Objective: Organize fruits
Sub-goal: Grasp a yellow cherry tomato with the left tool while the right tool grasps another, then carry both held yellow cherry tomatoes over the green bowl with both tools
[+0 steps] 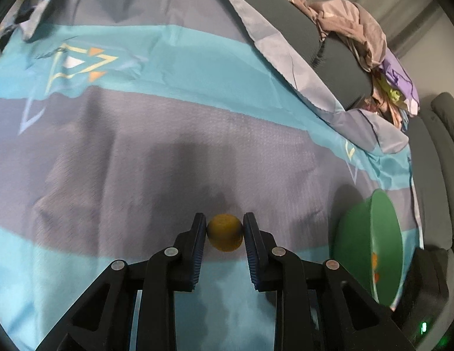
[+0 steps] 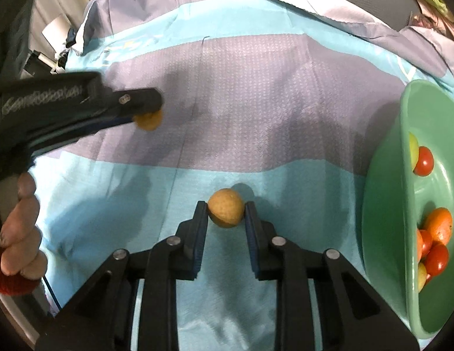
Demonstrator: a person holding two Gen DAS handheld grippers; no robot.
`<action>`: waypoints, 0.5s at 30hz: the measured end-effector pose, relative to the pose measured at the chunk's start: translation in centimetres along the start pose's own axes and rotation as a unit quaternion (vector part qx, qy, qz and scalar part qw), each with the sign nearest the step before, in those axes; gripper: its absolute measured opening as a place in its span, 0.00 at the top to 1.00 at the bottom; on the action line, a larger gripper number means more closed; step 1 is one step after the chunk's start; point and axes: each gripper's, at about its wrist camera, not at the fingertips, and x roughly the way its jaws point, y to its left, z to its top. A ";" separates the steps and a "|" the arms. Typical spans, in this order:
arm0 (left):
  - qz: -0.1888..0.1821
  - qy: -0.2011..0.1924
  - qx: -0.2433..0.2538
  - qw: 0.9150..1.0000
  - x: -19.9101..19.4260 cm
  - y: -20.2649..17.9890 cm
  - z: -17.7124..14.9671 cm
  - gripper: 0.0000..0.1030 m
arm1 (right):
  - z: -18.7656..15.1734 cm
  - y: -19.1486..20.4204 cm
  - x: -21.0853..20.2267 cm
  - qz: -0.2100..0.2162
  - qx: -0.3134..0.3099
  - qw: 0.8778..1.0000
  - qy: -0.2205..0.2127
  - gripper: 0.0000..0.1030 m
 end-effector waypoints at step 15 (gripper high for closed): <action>0.025 0.002 -0.008 1.000 -2.8 0.8 -6.5 0.75 | -1.0 -0.7 -1.1 0.027 0.037 0.999 -0.001 0.75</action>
